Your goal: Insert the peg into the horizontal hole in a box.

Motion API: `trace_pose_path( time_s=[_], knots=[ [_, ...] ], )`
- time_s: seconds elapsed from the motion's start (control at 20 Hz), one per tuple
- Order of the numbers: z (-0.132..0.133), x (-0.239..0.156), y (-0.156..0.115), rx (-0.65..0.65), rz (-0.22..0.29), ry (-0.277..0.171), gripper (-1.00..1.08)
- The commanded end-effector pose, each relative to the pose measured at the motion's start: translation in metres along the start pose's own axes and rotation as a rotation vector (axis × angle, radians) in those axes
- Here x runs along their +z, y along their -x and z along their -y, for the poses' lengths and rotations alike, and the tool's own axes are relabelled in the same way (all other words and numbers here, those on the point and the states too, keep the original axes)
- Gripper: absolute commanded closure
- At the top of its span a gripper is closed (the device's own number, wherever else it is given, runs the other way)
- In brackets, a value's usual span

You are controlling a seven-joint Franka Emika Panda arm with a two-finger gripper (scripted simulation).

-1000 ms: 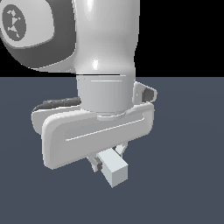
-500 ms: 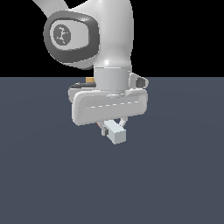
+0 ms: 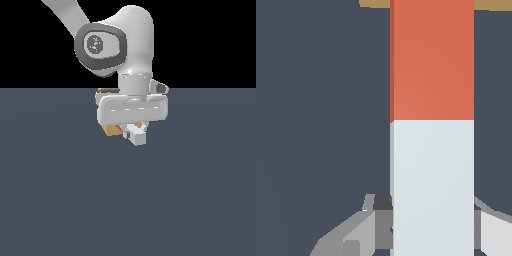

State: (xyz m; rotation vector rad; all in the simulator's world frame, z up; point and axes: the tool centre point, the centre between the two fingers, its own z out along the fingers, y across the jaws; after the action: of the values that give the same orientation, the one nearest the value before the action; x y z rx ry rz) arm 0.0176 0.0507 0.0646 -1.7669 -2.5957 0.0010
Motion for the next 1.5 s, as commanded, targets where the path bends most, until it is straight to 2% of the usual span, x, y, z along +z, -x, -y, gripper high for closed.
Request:
trace_pose_path(
  time_s=[0.0, 0.3, 0.95, 1.2, 1.45],
  knots=[
    [-0.008, -0.003, -0.008, 0.014, 0.001, 0.001, 1.08],
    [-0.016, -0.004, -0.017, 0.026, 0.001, 0.001, 1.08],
    [-0.015, -0.002, -0.021, 0.026, 0.000, -0.002, 1.08],
    [-0.016, -0.003, -0.045, 0.026, 0.000, -0.001, 1.08],
    [-0.017, -0.004, -0.086, 0.026, 0.000, 0.001, 1.08]
  ],
)
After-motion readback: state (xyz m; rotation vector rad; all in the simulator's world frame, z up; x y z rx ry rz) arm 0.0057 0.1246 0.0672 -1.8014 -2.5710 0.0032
